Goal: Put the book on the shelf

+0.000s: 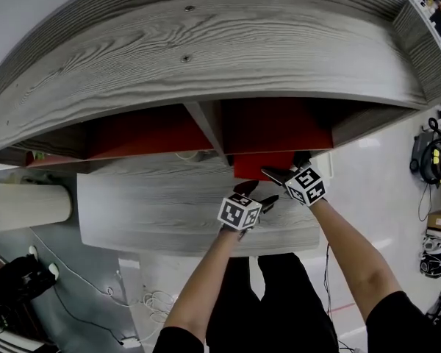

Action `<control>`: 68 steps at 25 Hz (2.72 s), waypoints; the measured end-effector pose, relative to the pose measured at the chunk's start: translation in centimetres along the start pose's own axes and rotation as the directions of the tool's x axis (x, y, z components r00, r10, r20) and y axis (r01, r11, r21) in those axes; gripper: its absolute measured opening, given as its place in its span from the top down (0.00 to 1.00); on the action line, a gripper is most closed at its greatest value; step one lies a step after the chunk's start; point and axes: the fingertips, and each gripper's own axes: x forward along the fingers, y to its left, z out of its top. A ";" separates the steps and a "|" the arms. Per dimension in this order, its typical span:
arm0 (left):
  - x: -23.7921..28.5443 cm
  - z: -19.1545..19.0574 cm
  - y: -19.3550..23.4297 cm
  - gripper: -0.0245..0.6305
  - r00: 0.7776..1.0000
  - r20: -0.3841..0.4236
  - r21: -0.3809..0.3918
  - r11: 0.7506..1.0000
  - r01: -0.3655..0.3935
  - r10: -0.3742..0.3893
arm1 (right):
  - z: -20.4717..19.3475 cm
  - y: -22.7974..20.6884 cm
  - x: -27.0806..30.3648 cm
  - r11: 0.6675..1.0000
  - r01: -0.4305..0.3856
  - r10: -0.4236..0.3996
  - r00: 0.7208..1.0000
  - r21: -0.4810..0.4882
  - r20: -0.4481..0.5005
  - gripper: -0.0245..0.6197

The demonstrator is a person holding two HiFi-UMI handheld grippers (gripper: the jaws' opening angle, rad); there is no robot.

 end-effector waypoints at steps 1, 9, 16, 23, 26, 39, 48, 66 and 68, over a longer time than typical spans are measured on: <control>0.2 0.2 -0.1 0.45 1.000 0.005 -0.006 1.000 0.004 -0.004 | 0.0 0.0 0.2 1.000 0.002 -0.002 1.000 -0.008 -0.004 0.37; 1.5 1.8 0.0 0.45 0.999 0.040 -0.046 0.999 0.010 -0.008 | -0.6 -0.1 0.6 1.000 0.007 -0.006 0.999 0.023 -0.050 0.38; 1.5 2.0 0.6 0.46 0.999 0.048 -0.035 0.999 -0.008 0.010 | -1.1 -0.7 0.0 0.993 0.052 -0.043 0.995 0.101 -0.090 0.43; 1.2 2.0 2.3 0.45 0.998 0.058 -0.078 0.996 -0.032 0.036 | -0.2 0.2 0.6 0.995 0.042 -0.053 0.993 -0.095 -0.109 0.45; 0.9 2.1 3.2 0.45 0.997 0.059 -0.057 0.998 -0.039 0.042 | -0.3 0.2 1.0 0.987 0.032 -0.054 0.989 -0.158 -0.139 0.45; 0.5 3.8 5.1 0.45 0.993 0.105 -0.093 0.995 -0.039 0.049 | -0.2 -0.2 1.7 0.991 0.045 -0.066 0.983 -0.123 -0.172 0.43; 0.8 4.6 5.9 0.45 0.993 0.101 -0.079 0.995 -0.053 0.061 | 0.2 -0.6 0.3 0.996 0.079 -0.083 0.988 -0.033 -0.131 0.41; 1.0 4.6 5.5 0.45 0.994 0.093 -0.050 0.998 -0.046 0.050 | -2.6 -0.8 -2.2 0.985 0.166 -0.158 0.980 0.057 -0.119 0.76; 0.8 4.6 5.5 0.45 0.993 0.104 -0.062 0.997 -0.043 0.049 | -2.3 -1.3 -1.9 0.983 0.173 -0.165 0.979 0.064 -0.117 0.77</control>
